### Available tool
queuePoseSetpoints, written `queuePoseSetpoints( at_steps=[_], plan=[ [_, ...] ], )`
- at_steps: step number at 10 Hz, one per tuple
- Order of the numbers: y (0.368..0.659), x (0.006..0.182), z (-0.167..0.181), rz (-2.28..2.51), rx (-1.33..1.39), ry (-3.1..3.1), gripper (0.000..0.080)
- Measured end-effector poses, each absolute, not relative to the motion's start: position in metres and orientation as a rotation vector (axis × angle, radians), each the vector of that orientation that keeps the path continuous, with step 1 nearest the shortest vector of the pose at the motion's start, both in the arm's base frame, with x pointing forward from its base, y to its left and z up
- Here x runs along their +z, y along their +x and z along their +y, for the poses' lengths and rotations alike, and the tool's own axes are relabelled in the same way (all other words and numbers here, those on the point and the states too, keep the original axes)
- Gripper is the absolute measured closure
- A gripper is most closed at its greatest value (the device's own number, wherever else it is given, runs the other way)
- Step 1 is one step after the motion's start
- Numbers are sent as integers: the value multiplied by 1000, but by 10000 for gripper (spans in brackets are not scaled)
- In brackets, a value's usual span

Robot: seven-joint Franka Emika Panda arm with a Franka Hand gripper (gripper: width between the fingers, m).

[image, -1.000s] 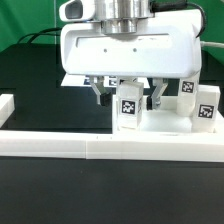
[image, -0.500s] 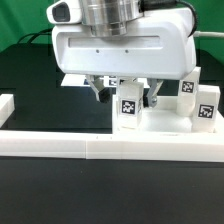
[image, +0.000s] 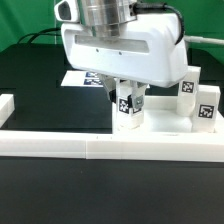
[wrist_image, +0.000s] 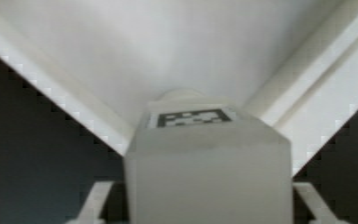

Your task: Assemble square table

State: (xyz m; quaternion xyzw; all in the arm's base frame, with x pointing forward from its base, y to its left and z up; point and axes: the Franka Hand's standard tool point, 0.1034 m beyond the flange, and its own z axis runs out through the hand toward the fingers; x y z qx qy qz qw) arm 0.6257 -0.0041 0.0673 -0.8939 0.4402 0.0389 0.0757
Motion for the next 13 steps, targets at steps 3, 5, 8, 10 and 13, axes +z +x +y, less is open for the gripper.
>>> queuePoseSetpoints(
  at_steps=[3,5,8,10,13],
  plan=[
    [624,66,-10,1681,169,-2495,509],
    [620,66,-9,2022,221,-2272,509],
    [619,66,-10,2426,253,-1874,509],
    [623,67,-7,2575,218,-1675,509],
    [622,66,-6,2548,218,-1712,369]
  ],
)
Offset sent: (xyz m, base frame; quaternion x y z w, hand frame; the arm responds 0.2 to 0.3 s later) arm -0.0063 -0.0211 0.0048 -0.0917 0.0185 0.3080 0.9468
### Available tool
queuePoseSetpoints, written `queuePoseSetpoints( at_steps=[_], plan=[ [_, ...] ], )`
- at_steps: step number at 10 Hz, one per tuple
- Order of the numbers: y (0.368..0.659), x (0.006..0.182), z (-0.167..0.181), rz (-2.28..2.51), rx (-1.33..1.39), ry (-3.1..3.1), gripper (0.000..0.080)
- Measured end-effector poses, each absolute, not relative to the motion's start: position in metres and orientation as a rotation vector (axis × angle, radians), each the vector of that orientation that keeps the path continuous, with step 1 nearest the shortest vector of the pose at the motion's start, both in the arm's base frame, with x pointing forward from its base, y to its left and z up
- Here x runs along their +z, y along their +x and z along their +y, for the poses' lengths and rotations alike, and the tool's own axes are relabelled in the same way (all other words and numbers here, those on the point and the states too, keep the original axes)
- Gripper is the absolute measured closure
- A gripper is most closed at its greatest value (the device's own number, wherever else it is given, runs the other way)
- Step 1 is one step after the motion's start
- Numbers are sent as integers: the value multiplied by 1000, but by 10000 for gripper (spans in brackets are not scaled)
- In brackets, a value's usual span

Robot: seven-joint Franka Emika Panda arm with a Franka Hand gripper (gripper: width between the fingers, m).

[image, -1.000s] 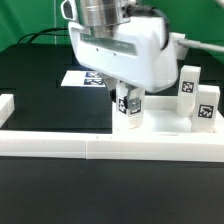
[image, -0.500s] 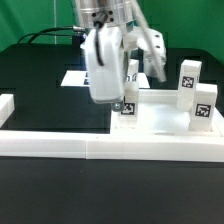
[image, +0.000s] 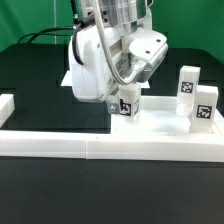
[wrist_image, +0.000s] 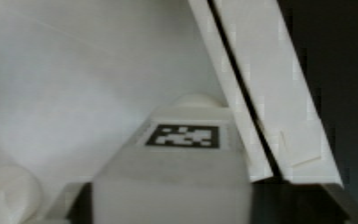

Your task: Assemble square table

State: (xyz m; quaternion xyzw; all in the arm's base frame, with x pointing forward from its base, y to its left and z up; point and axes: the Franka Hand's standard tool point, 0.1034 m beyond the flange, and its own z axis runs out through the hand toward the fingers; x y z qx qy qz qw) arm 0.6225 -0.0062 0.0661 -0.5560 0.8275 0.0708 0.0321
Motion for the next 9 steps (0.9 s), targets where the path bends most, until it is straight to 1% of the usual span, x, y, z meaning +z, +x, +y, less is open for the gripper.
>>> queuePoseSetpoints(
  at_steps=[1,2,3,4,6,8,9],
  plan=[
    [623,66,-2,2444,209,-1840,200],
    [626,65,4,2230,151,-2054,165],
    [625,66,8,2097,120,-2173,165],
    [623,71,15,2020,106,-2260,152],
    [622,69,12,1890,99,-2369,151],
    [622,68,11,1665,82,-2529,151],
    [622,67,6,1475,54,-2640,151]
  ],
)
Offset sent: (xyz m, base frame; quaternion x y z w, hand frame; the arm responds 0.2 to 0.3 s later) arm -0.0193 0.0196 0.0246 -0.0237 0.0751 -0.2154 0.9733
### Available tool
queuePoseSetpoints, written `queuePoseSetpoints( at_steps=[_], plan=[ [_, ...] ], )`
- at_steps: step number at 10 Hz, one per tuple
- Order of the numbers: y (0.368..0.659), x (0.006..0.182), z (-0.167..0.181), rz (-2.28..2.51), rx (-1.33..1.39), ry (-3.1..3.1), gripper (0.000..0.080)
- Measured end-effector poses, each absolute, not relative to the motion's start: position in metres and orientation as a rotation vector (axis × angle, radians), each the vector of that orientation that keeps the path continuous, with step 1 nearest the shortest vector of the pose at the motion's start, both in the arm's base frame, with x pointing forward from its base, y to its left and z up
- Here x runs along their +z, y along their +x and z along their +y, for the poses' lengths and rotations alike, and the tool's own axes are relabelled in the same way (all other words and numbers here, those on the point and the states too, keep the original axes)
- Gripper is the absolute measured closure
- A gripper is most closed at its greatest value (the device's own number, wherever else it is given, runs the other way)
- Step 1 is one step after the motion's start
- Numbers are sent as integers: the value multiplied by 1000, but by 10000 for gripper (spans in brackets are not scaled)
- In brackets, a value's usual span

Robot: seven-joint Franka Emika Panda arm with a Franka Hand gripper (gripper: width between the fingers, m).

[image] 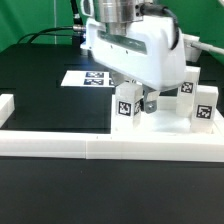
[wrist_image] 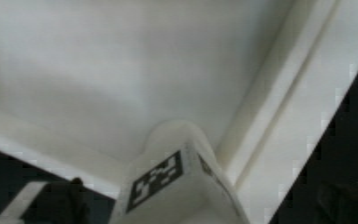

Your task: Assemble square table

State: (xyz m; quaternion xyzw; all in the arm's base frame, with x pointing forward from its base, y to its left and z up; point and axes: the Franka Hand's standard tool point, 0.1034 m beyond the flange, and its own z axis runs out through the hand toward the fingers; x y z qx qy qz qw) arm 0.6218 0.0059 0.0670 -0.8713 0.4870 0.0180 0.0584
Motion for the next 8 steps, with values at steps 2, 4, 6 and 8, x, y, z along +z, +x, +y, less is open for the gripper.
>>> queuePoseSetpoints(
  at_steps=[2,4,6,8],
  plan=[
    [621,65,-7,907,20,-2889,151],
    [622,65,-9,908,18,-2888,151],
    [622,65,-9,937,20,-2878,404],
    [622,65,-8,1169,34,-2790,511]
  ],
)
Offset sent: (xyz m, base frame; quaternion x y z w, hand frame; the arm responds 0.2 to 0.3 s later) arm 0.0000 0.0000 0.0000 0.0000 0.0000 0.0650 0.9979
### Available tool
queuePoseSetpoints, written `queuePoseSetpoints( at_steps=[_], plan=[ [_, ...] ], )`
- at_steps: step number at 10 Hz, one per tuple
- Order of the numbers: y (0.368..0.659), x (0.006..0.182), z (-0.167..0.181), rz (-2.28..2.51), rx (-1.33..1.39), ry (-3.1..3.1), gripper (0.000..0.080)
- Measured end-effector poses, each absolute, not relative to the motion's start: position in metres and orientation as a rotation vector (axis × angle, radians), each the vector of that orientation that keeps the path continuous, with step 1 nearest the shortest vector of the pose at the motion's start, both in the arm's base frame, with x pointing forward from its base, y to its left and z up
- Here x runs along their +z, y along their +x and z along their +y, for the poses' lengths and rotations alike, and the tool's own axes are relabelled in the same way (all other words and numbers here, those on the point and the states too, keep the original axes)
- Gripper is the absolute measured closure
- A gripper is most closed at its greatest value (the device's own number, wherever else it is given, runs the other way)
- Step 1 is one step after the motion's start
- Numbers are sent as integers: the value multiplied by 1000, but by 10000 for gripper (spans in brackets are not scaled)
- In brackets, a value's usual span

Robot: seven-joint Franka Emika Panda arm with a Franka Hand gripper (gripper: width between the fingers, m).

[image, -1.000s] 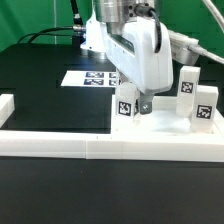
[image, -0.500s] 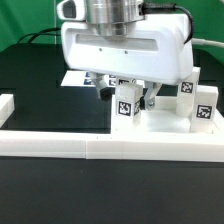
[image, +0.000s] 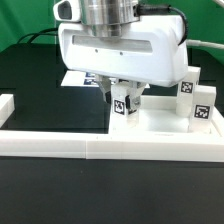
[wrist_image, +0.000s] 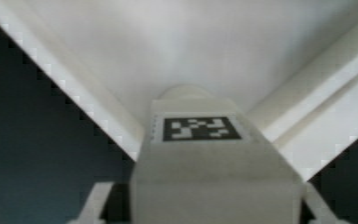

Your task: Assemble square table

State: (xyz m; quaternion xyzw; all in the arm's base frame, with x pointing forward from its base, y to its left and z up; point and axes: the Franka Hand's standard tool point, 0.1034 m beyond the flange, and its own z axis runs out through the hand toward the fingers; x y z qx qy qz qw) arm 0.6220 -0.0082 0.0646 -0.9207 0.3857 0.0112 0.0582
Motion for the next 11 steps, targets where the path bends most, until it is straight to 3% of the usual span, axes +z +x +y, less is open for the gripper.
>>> queuePoseSetpoints(
  at_steps=[11],
  plan=[
    [626,65,-3,2612,162,-1662,509]
  ],
)
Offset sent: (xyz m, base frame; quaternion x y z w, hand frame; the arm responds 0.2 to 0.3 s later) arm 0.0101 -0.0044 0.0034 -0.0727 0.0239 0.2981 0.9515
